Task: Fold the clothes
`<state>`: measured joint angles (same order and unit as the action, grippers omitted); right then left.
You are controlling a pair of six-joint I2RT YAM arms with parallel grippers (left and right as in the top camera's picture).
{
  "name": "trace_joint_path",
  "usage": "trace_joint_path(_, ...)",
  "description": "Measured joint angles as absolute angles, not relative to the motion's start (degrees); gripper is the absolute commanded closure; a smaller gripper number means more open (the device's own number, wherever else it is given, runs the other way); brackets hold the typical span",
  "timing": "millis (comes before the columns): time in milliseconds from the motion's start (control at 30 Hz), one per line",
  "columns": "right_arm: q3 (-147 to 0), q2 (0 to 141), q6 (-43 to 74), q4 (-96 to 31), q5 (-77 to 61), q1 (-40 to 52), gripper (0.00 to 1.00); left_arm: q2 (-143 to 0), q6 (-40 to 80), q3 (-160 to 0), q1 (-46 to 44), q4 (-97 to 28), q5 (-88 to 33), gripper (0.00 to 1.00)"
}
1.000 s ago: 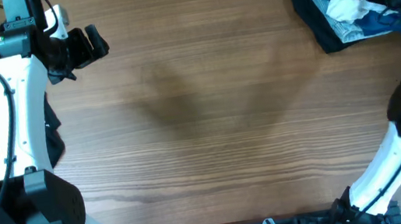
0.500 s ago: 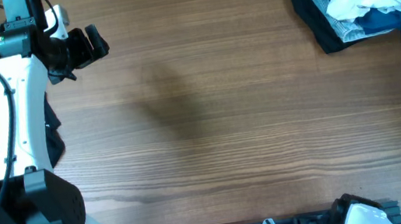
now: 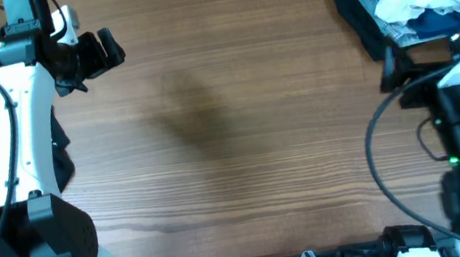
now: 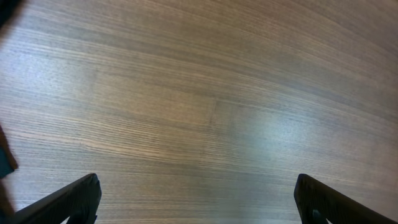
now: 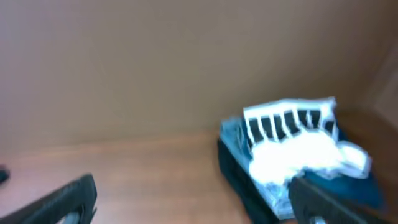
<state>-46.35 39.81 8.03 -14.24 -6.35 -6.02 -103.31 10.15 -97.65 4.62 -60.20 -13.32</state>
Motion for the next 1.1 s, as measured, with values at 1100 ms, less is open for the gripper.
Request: trace_joint_path(1100, -0.4, 3.1, 4.4, 0.3, -3.7, 1.7, 0.0, -103.4, 10.2, -97.6, 4.6, -60.2, -13.3, 0.0)
